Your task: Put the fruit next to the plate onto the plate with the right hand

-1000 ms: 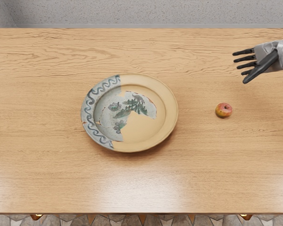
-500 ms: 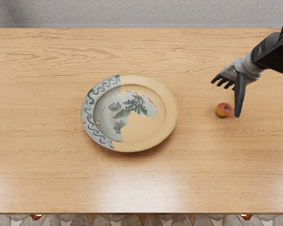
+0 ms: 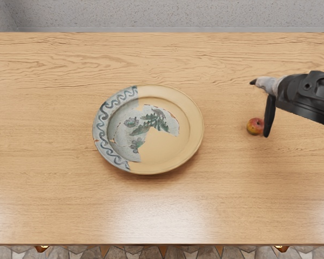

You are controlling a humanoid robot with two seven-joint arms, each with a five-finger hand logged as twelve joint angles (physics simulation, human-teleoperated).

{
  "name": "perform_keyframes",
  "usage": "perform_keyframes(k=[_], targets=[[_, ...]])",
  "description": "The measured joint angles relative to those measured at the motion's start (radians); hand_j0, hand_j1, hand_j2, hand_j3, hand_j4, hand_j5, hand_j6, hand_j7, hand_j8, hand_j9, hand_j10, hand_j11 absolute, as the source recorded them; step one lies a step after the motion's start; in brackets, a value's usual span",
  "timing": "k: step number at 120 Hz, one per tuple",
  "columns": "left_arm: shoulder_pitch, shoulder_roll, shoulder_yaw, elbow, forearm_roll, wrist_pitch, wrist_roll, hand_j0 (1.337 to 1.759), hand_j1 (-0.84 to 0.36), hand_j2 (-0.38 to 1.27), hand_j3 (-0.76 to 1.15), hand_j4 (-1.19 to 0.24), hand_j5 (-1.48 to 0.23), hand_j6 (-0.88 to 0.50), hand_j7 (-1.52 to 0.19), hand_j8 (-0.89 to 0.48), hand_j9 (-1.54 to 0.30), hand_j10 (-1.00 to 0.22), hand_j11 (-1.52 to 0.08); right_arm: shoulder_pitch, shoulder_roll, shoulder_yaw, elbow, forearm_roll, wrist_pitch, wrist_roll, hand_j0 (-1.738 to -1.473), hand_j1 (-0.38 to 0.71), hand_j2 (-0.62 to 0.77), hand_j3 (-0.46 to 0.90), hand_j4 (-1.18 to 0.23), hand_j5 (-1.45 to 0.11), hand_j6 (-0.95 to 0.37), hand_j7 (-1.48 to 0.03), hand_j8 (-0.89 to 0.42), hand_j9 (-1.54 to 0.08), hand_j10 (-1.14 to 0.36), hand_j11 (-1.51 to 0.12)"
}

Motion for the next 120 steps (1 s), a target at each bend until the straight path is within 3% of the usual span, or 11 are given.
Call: perform_keyframes(k=[19, 75, 120], targets=[[0.0, 0.0, 0.0, 0.0, 0.0, 0.001, 0.0, 1.658, 0.33, 0.0, 0.0, -0.01, -0.02, -0.01, -0.02, -0.01, -0.02, -0.01, -0.02, -0.063, 0.002, 0.001, 0.011, -0.077, -0.139, 0.0, -1.658, -0.34, 0.0, 0.0, -0.01, -0.02, -0.01, -0.02, -0.01, -0.02, -0.01, -0.02], [0.0, 0.0, 0.001, 0.0, 0.0, 0.0, 0.0, 1.658, 0.33, 0.0, 0.0, -0.01, -0.02, -0.01, -0.02, -0.01, -0.02, -0.01, -0.02, -0.227, 0.003, 0.043, 0.002, -0.14, -0.244, 0.0, -1.658, -0.3, -0.01, 0.0, -0.04, -0.05, -0.04, -0.05, -0.04, -0.05, -0.04, -0.05], [-0.004, 0.0, 0.0, 0.0, 0.0, 0.0, 0.0, 1.658, 0.33, 0.0, 0.0, -0.01, -0.02, -0.01, -0.02, -0.01, -0.02, -0.01, -0.02, -0.318, 0.029, 0.046, -0.076, -0.261, -0.371, 0.0, -1.658, -0.22, -0.02, 0.0, -0.11, -0.14, -0.11, -0.14, -0.11, -0.14, -0.11, -0.14]])
